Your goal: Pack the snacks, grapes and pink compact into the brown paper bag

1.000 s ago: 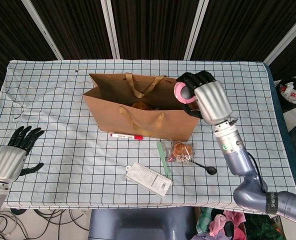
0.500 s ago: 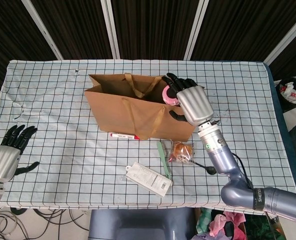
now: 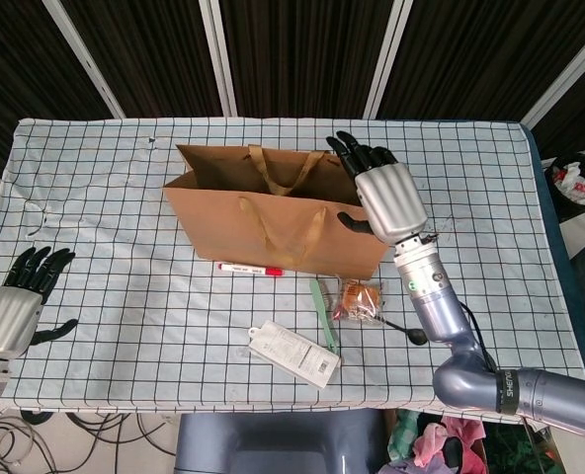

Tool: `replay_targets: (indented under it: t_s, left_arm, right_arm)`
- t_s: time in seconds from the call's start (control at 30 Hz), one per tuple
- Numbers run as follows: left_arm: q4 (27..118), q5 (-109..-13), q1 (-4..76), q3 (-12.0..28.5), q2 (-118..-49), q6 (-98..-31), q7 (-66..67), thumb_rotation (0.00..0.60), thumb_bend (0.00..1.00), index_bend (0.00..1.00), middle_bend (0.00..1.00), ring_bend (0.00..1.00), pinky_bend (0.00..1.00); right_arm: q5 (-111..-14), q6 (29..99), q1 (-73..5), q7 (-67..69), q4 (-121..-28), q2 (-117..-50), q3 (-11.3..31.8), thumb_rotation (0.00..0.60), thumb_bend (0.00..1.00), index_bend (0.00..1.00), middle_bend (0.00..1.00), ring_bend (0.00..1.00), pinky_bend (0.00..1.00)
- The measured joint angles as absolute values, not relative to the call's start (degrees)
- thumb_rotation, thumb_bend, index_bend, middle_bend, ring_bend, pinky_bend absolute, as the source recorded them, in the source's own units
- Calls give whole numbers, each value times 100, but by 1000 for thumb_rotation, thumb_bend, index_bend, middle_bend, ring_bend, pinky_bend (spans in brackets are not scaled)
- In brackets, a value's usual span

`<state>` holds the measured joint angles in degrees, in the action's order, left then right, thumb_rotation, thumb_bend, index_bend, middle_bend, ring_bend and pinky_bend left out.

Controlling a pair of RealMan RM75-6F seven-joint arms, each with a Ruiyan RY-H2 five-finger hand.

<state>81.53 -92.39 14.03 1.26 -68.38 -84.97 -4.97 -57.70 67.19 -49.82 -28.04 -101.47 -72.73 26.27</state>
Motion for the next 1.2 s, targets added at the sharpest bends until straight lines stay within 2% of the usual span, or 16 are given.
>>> replay_targets:
  t_s: [0.2,0.4,0.5,0.63,0.77,0.97,1.2]
  left_arm:
    - [8145,-9235,1401,140,-6841,-8492,-510,600,123,69,74,0,0]
    - [8168,-9304,1398,114,-6826,-8509,-535,600,123,69,74,0,0]
    - [8191,-9348,1385,100,-6814,-8548,-554,600,123,69,73,0,0]
    - [8193,-9347,1367,117,-6819,-8591,-516,600,123,69,73,0,0]
    - [8194,-9332,1354,133,-6826,-8610,-497,600,123,69,72,0,0]
    - [8203,-9374,1329,130,-6805,-8674,-533,600,123,69,71,0,0]
    - [8189,-9368,1329,136,-6782,-8658,-594,600,123,68,70,0,0]
  right_arm:
    - [-5997,7455,-4763,-2860,-10247,-7179,2686,600,114,71,85,207,239]
    - [-5838,7946,-4061,-2981,-10843,-6469,2636,600,115,64,85,207,238]
    - [-5587,8077,-3577,-3195,-11153,-5943,2433,600,115,59,87,207,236]
    - [-5349,8172,-3191,-3611,-11403,-5622,1993,600,115,59,88,206,235]
    - [-5069,8024,-2947,-3812,-11799,-5449,1573,600,115,59,87,192,231]
    - [-4647,7341,-2849,-3427,-12270,-5328,1366,600,115,59,89,194,231]
    - [-4479,6764,-2949,-3220,-12290,-5740,1069,600,115,59,89,189,231]
